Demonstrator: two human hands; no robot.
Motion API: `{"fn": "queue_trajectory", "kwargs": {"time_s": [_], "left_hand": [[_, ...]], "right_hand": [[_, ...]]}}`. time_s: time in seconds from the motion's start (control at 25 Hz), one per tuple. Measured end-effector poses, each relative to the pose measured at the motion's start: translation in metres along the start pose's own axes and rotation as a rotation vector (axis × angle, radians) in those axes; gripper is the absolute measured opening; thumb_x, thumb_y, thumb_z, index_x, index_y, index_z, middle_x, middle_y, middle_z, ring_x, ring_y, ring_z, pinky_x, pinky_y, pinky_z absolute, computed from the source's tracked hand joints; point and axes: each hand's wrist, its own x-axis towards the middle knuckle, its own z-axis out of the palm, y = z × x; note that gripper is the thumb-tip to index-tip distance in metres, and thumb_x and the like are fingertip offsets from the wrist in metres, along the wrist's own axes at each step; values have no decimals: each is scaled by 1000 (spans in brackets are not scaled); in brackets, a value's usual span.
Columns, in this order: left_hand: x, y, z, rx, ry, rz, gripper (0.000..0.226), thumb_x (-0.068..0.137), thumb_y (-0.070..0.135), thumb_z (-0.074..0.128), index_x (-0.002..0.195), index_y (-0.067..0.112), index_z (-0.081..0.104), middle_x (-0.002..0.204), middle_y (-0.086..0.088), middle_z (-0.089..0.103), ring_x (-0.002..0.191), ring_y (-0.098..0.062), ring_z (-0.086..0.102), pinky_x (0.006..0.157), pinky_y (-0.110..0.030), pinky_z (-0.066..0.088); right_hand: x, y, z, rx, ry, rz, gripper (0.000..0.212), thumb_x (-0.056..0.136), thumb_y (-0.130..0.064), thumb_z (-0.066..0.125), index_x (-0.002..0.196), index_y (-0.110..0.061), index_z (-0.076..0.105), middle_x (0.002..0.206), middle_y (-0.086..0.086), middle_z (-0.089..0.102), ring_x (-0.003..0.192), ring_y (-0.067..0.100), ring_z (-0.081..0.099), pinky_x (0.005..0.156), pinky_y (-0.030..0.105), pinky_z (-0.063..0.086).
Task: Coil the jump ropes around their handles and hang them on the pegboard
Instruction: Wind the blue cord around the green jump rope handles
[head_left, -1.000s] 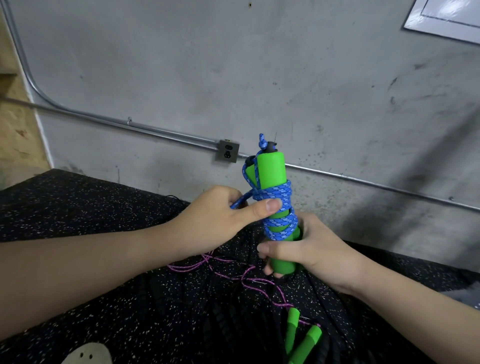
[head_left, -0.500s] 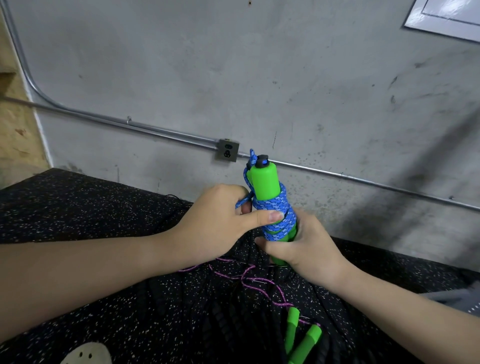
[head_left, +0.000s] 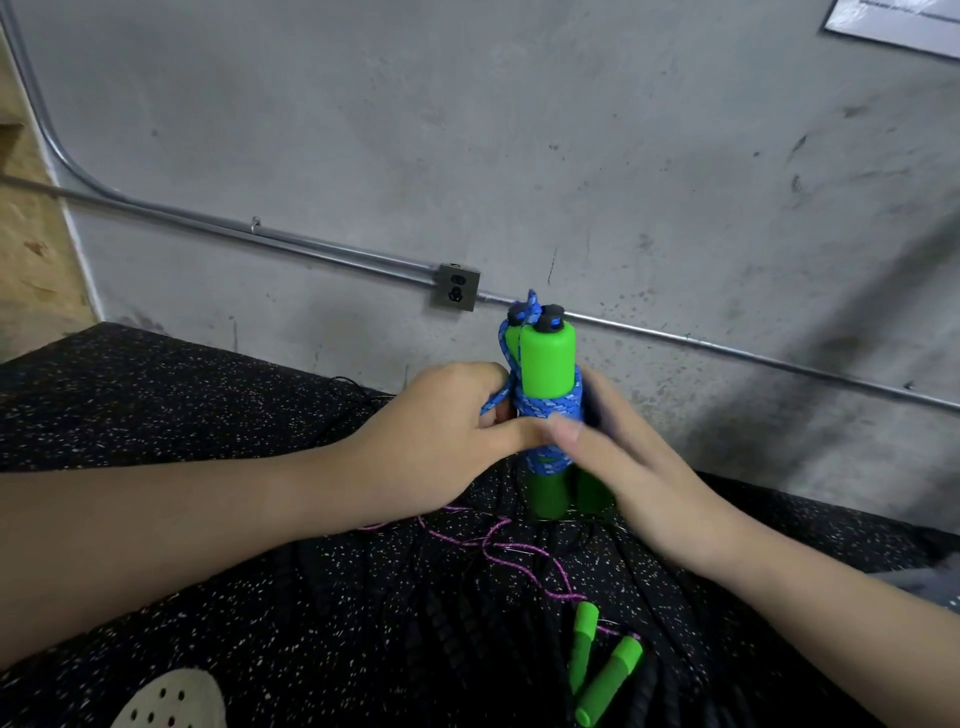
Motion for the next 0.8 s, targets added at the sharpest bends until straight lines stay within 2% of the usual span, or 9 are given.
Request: {"fn": "queue_trajectory", "kwargs": {"time_s": [0.08,0.2,0.28,0.36,0.48,0.56,0.6,0.68,0.8], "left_hand": [[0,6,-1,57,-11,-8,56,79,70,64,77,15,56,55,11,38,51,-7,33,51,-25,29],[-2,16,-1,190,-63,70,37,94,54,60,76,24,49,55,11,46,52,-7,42,53,-25,30],[-4,20,-2,276,-80,139,33,104,44,50,77,28,39,59,10,45,57,-9,44,60,-31,29],[-6,19,-3,361,-70,194,28,108,38,41,84,26,38,61,6,40,59,-16,42,63,-38,27],[-5,14,-5,284,98,210,24,106,34,49,90,18,56,56,7,40,55,-10,43,55,-28,29],[-2,11,-6,162,213,186,15,102,31,59,93,20,65,55,9,50,53,-7,48,52,-21,32],[-1,11,-6,108,232,163,9,100,29,63,95,22,66,59,9,57,53,-8,53,52,-24,38],[1,12,-4,24,215,111,4,99,25,66,102,23,67,70,8,66,56,-7,62,56,-26,48],[4,13,-2,-77,133,23,16,99,20,65,115,20,68,71,7,69,50,-1,63,49,-15,47]], "right_hand": [[5,-3,4,116,42,14,54,94,-53,53,142,-29,51,133,-14,65,129,2,55,109,24,42],[11,2,7,155,163,67,51,88,-61,54,125,-27,63,118,-6,73,117,8,65,104,30,46],[13,0,6,242,248,139,53,84,-64,53,104,-20,73,98,1,76,93,14,70,91,36,49],[12,-2,4,325,266,220,56,76,-70,54,83,-18,75,78,7,71,68,18,64,72,35,48],[11,2,1,338,244,230,65,70,-74,53,85,-13,72,73,14,64,58,22,56,59,32,44],[11,5,2,297,241,207,65,73,-73,52,85,-12,71,71,14,65,58,23,56,59,32,43],[11,7,2,273,241,196,63,75,-72,51,83,-12,71,70,14,65,58,23,56,60,33,43],[11,10,2,235,229,172,60,77,-70,50,81,-13,70,69,12,66,58,22,56,59,32,43],[9,13,2,158,204,138,64,77,-70,49,84,-10,68,71,11,63,63,20,54,61,31,43]]}}
